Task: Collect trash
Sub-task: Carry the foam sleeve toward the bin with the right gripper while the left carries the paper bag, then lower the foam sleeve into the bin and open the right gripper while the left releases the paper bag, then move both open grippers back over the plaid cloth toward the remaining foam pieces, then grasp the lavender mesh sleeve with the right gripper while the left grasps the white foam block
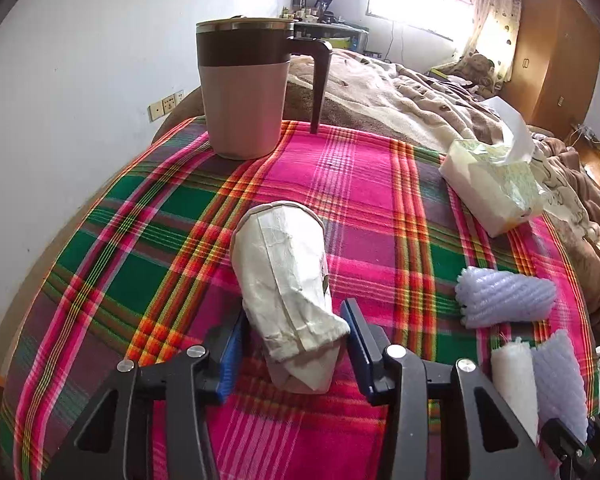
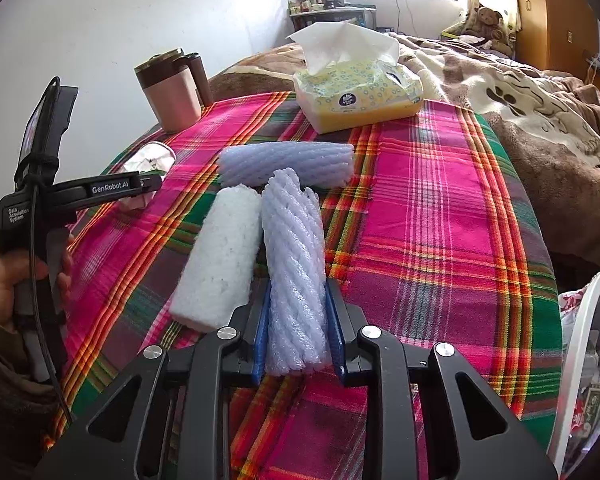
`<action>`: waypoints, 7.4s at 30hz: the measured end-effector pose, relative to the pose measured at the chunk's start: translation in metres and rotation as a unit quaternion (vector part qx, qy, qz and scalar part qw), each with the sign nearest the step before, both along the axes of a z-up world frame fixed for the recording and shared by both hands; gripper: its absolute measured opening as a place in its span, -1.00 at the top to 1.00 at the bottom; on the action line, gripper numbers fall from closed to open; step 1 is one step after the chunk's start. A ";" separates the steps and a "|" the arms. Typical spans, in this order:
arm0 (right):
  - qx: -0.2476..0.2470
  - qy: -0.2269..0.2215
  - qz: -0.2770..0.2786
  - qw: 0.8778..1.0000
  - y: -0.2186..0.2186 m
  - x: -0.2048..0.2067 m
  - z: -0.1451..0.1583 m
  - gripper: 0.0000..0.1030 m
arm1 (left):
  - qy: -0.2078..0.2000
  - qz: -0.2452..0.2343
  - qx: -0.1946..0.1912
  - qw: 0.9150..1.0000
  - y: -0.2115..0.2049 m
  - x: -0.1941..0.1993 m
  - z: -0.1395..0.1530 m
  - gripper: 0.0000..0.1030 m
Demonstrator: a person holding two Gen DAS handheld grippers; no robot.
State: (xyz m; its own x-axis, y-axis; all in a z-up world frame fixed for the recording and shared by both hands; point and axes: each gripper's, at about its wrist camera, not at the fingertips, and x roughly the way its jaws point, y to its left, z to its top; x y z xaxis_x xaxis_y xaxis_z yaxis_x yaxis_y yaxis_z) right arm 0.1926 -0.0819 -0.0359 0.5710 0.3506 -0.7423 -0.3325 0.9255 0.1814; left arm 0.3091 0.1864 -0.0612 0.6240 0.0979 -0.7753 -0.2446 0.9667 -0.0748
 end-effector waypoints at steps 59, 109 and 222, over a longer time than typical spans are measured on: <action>0.042 -0.128 -0.177 0.975 -0.162 -0.113 0.071 0.49 | -0.144 -0.230 0.007 0.963 -0.236 -0.184 0.108 0.10; -0.005 -0.039 -0.283 0.958 -0.264 -0.097 0.027 0.36 | -0.082 -0.364 -0.015 0.928 -0.403 -0.146 0.059 -0.19; -0.069 -0.071 0.143 0.985 0.040 0.092 0.009 -0.39 | -0.019 -0.024 -0.029 0.999 -0.037 -0.052 0.004 0.02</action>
